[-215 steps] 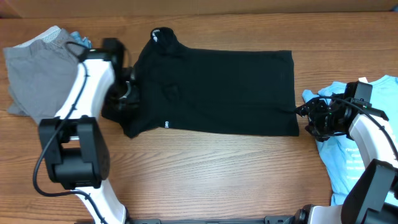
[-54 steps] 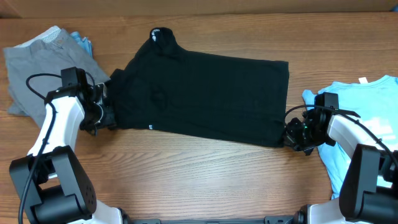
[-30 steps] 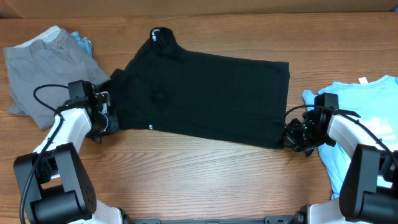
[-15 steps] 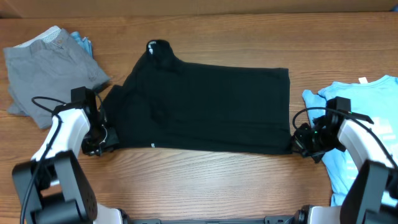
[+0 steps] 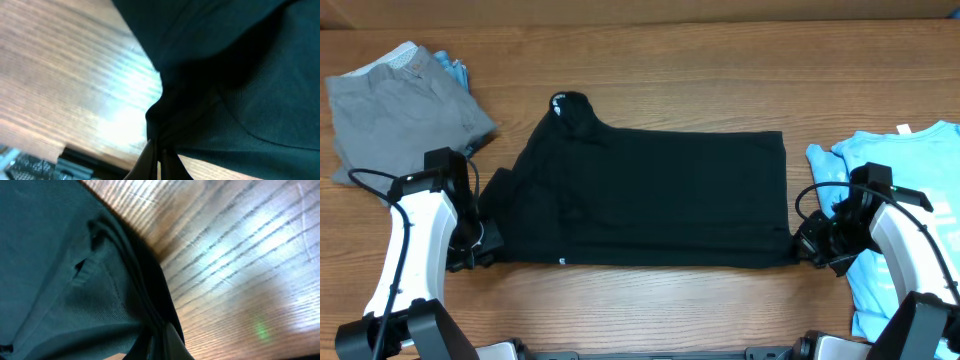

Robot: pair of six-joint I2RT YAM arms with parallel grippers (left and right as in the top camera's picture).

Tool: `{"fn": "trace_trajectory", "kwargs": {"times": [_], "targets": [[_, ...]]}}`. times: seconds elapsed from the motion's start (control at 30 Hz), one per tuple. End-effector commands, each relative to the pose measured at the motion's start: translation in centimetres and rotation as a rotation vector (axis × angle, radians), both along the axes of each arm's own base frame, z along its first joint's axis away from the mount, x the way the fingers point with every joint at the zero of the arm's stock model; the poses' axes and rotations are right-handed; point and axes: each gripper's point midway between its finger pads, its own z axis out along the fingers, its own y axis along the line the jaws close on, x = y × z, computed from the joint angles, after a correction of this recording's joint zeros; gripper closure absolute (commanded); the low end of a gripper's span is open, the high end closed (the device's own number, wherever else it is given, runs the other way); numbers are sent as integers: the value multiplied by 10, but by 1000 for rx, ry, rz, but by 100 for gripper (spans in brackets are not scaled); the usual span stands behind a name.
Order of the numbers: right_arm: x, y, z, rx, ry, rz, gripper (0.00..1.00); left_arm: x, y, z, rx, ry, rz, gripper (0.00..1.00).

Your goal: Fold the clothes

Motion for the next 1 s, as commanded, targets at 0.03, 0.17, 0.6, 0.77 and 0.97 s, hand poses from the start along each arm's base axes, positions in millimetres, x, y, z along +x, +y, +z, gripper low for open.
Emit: {"fn": "trace_trajectory", "kwargs": {"times": [0.03, 0.17, 0.6, 0.77, 0.97], "targets": [[4, -9, 4, -47, -21, -20, 95, 0, 13, 9, 66, -11, 45, 91], [4, -16, 3, -88, -16, -16, 47, 0, 13, 9, 64, -13, 49, 43], [72, -27, 49, -111, -285, 75, 37, 51, -5, 41, -76, -202, -76, 40], [109, -7, 94, 1, -483, 172, 41, 99, -54, 76, -297, -429, -341, 41], [134, 6, 117, 87, -625, 184, 47, 133, -95, 76, -312, -526, -546, 44]]}}
